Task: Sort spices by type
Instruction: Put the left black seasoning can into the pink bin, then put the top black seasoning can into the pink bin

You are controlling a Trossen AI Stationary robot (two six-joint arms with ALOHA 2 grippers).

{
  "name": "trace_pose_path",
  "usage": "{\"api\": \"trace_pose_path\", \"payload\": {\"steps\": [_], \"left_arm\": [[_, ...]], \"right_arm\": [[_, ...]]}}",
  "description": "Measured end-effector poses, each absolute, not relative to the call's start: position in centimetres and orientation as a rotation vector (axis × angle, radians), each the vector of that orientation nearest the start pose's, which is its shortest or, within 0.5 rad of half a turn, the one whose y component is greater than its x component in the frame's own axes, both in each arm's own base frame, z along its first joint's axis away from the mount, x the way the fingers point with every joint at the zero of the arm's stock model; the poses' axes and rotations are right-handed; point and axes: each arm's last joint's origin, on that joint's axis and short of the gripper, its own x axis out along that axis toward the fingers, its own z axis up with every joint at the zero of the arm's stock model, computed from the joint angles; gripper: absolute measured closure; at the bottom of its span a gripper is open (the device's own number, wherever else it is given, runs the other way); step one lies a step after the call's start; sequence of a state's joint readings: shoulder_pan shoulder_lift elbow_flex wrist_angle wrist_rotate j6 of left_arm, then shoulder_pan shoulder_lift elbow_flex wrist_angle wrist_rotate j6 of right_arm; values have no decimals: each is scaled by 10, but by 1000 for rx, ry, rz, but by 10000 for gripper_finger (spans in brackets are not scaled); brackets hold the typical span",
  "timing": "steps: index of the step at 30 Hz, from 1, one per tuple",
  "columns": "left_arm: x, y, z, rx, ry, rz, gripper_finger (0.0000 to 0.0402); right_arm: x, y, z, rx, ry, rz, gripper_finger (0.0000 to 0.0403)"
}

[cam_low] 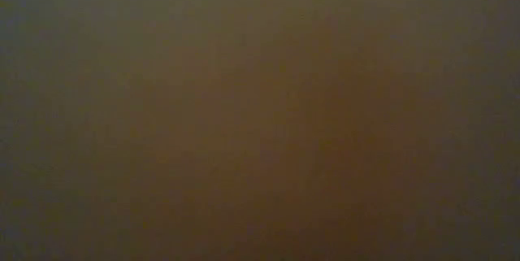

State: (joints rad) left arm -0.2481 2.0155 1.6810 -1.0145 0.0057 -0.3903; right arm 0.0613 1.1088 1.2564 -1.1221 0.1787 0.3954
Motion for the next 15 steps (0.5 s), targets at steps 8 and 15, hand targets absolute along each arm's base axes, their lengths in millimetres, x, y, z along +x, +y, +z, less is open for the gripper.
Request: {"api": "trace_pose_path", "payload": {"steps": [8,15], "left_arm": [[390,-98,232,-188,1353,67,169],[388,-96,265,-190,1297,31,149]], "right_arm": [[191,7,356,251,913,-298,78],[191,7,357,252,909,-299,78]]}}
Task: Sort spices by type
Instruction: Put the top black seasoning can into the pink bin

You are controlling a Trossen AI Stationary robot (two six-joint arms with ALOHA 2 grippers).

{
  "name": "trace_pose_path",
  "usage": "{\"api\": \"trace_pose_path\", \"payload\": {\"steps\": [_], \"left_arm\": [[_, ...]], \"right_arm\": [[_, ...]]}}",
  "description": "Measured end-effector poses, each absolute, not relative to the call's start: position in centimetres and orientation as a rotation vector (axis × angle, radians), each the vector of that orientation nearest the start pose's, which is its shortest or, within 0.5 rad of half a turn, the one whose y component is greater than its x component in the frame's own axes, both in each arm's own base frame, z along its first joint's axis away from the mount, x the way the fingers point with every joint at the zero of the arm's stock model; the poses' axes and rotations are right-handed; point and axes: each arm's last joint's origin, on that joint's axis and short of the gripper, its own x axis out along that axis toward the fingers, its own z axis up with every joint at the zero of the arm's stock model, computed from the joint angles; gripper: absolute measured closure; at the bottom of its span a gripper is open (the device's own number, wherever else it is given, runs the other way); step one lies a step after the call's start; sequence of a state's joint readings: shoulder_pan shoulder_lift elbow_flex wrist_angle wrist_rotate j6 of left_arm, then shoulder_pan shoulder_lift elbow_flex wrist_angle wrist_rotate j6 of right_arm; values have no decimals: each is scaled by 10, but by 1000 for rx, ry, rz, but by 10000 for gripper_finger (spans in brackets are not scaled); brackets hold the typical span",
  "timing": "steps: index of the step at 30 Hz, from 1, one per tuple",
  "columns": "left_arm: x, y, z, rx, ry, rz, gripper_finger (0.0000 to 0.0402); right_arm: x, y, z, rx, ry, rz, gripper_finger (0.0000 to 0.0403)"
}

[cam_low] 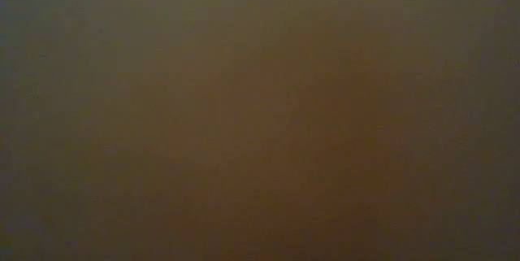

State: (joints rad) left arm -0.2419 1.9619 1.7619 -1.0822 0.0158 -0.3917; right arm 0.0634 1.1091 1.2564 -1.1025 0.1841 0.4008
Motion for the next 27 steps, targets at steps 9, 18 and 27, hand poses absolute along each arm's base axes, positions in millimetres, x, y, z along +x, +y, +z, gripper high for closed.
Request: {"api": "trace_pose_path", "payload": {"steps": [9,18,27], "left_arm": [[380,-65,318,-160,1116,145,148],[354,-44,323,-35,966,330,148],[298,-26,337,-155,790,483,148]], "right_arm": [[189,-2,358,205,908,-334,78],[201,-31,323,141,904,-373,78],[216,-90,296,185,827,-533,78]]}}
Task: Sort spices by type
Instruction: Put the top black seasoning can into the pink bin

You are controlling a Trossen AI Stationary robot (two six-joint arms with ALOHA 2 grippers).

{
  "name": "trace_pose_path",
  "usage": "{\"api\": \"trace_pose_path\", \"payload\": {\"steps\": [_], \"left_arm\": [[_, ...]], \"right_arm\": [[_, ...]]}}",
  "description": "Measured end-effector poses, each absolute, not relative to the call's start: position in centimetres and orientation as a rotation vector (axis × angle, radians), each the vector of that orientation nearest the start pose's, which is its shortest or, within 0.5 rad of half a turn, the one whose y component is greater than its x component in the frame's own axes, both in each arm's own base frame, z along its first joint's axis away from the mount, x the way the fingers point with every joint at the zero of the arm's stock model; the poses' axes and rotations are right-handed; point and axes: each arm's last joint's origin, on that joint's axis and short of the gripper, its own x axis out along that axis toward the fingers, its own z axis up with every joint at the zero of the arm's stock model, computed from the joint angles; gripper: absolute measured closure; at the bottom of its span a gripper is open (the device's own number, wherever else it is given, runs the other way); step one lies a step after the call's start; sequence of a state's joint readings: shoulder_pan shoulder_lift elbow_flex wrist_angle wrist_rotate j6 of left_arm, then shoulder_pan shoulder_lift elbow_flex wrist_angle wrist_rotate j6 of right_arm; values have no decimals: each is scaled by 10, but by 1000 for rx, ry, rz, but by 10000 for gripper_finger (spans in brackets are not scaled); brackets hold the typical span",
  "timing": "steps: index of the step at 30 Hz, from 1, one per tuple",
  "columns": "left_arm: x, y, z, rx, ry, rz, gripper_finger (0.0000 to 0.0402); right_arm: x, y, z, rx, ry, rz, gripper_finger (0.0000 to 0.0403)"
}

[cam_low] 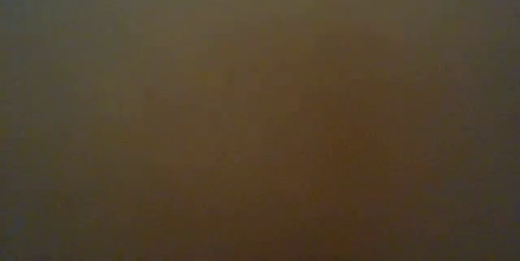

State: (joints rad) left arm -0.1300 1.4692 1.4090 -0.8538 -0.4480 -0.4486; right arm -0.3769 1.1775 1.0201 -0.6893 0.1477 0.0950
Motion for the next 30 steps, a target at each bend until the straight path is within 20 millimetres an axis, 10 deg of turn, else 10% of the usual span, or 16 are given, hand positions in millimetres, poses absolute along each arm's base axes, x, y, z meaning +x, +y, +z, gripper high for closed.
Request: {"api": "trace_pose_path", "payload": {"steps": [12,19,30], "left_arm": [[248,-5,366,-254,645,559,148],[240,-3,373,-250,622,556,148],[239,-3,372,-230,630,549,148]], "right_arm": [[263,-160,256,249,968,-567,78],[258,-204,252,317,1000,-669,78],[258,-216,241,369,997,-605,78]]}}
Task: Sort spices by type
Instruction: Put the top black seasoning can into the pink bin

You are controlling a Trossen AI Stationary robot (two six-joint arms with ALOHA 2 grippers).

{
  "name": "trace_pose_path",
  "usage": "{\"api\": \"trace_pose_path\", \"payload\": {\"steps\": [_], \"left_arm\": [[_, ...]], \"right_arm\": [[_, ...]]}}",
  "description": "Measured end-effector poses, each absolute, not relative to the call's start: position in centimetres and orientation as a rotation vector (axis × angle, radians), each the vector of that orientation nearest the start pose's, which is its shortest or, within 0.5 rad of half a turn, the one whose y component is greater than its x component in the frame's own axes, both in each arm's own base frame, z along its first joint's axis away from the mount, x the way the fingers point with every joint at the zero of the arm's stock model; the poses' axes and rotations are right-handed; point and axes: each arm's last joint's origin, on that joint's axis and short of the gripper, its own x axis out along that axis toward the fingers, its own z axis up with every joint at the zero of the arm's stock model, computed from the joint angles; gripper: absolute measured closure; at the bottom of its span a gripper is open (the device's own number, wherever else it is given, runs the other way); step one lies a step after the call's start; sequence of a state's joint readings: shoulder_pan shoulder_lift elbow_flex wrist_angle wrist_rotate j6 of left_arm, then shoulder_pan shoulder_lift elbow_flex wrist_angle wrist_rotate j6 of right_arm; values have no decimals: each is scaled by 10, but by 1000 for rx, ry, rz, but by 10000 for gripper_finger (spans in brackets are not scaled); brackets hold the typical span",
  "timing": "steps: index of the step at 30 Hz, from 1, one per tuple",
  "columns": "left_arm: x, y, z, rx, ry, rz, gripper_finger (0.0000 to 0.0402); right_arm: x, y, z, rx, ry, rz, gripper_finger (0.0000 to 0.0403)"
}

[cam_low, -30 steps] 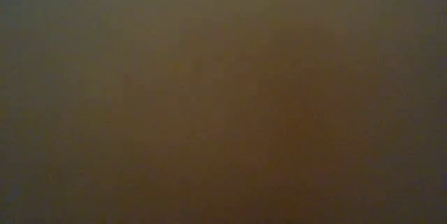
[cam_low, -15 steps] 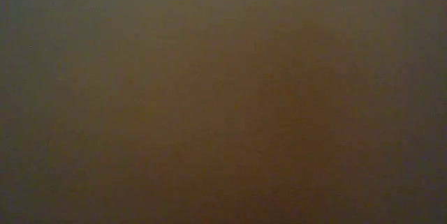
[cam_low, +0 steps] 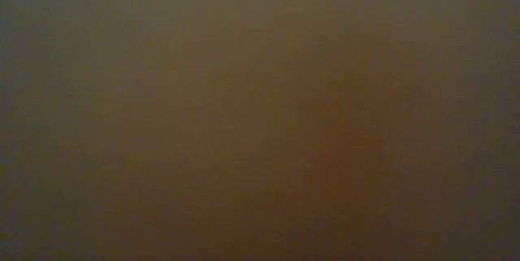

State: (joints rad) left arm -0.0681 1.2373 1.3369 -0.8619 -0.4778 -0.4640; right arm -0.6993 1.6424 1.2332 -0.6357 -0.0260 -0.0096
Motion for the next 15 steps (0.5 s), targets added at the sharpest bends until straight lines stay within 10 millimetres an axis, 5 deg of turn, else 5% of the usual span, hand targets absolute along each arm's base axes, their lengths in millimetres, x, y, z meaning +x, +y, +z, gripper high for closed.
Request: {"api": "trace_pose_path", "payload": {"steps": [15], "left_arm": [[240,-4,372,-238,639,531,148]], "right_arm": [[274,-233,221,372,979,-614,78]]}}
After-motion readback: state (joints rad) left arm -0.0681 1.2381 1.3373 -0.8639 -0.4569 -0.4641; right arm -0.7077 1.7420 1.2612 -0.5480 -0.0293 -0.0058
